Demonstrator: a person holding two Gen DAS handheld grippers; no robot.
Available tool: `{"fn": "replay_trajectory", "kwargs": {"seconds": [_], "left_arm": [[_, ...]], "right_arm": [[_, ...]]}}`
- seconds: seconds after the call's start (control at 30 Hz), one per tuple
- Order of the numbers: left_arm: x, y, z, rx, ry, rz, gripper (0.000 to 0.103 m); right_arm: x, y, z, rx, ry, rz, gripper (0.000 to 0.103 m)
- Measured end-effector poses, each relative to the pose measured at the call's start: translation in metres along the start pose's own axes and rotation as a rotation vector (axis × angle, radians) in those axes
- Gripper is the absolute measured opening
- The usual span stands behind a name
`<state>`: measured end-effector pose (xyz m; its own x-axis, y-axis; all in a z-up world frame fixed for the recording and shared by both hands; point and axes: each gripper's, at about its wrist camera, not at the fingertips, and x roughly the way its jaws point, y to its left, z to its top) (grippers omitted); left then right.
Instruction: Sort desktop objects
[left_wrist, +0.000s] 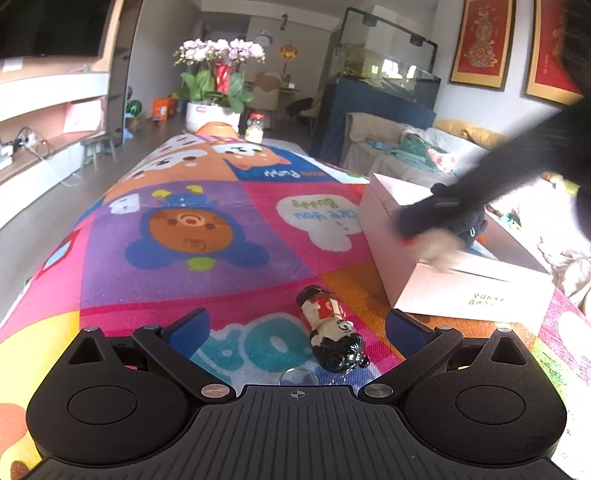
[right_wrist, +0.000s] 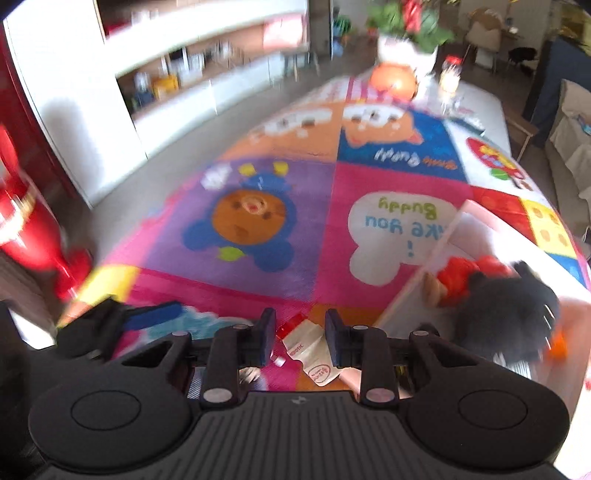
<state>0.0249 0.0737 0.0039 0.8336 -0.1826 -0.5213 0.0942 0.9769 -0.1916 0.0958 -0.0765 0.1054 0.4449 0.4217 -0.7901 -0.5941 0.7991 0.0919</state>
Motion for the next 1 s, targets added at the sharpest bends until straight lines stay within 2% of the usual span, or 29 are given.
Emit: {"fn": "replay_trajectory", "kwargs": {"seconds": [0.13,0.27,0.4,0.6,0.77,0.87,0.93,1.0], "left_arm": [[-0.002,-0.001,-0.001,0.001,-0.010,0.011,0.103],[-0.002,-0.003,-0.001,0.005,-0.013,0.035,0.103],[-0.002,-0.006,0.000,0.024,-0.014,0.071,0.103],[0.001,-0.013,0.000,0.063,0.005,0.126,0.103],[0.005,-0.020,0.000,0.110,0.027,0.153,0.103],[0.007,-0.025,-0.001,0.140,0.034,0.170,0.103],[0.003,-0.029,-0.002,0.161,0.012,0.195,0.103],[-0.004,-0.036,-0.002,0.177,-0.015,0.186,0.103]], "right_arm": [[-0.037,-0.018,-0.050,0.101,-0.129,0.019,0.028],[-0.043,-0.046,-0.099,0.263,-0.236,0.062,0.028],[-0.033,-0.071,-0.133,0.392,-0.276,0.116,0.028],[-0.032,-0.093,-0.163,0.476,-0.316,0.138,0.030],[-0.045,-0.100,-0.189,0.491,-0.354,0.081,0.045],[-0.049,-0.101,-0.205,0.498,-0.363,0.029,0.057],[-0.050,-0.101,-0.215,0.507,-0.365,-0.003,0.071],[-0.052,-0.101,-0.220,0.525,-0.372,-0.030,0.073]]}}
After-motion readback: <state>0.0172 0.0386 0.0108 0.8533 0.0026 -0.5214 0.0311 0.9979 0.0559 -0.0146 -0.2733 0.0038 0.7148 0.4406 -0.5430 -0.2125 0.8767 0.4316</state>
